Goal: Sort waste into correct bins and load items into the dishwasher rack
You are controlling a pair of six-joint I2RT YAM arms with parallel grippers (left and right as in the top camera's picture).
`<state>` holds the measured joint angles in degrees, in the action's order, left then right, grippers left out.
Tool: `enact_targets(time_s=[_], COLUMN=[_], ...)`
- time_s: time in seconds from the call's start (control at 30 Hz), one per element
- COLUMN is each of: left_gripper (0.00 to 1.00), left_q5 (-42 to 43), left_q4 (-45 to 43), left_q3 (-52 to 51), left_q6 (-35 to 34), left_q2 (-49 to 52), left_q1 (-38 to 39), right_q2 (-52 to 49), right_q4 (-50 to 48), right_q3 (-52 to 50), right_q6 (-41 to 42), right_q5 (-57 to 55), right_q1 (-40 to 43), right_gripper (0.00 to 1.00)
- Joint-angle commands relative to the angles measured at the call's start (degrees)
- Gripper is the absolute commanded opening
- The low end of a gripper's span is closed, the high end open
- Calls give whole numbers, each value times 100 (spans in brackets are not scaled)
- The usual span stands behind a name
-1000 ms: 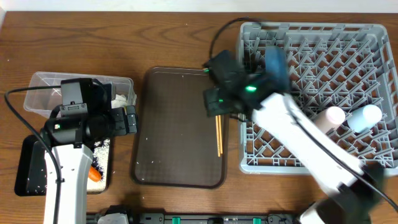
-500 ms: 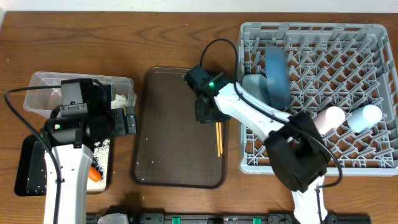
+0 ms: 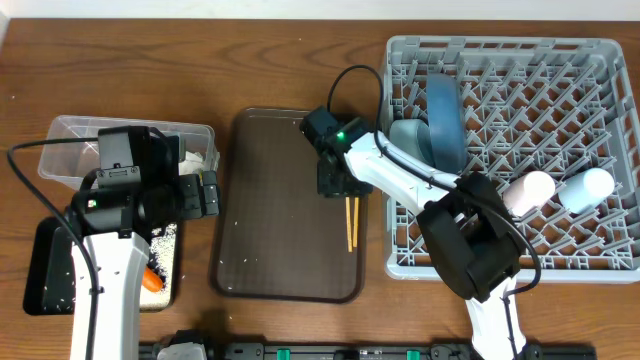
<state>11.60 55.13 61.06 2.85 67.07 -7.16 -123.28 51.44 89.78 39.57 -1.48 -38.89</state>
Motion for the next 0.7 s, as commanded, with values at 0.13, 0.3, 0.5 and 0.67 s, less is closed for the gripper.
enact_targets(time_s=[0.13, 0.3, 0.5, 0.67], left_gripper=[98, 98, 98, 98], left_q5=[-72, -72, -72, -72], left_q4=[9, 9, 9, 9], left_q3=[68, 68, 68, 68], left_q6=[55, 55, 55, 55], left_q2=[-11, -9, -9, -9], left_q1=[11, 11, 11, 11], right_q2=[-81, 192, 1158, 2247], right_q4=[-415, -400, -313, -160], right_q3=[-442, -284, -245, -245], right_q6=[48, -557, -997, -1502], right_q5=[81, 13, 20, 13], right_q1=[63, 63, 59, 192], right_gripper=[2, 1, 1, 1])
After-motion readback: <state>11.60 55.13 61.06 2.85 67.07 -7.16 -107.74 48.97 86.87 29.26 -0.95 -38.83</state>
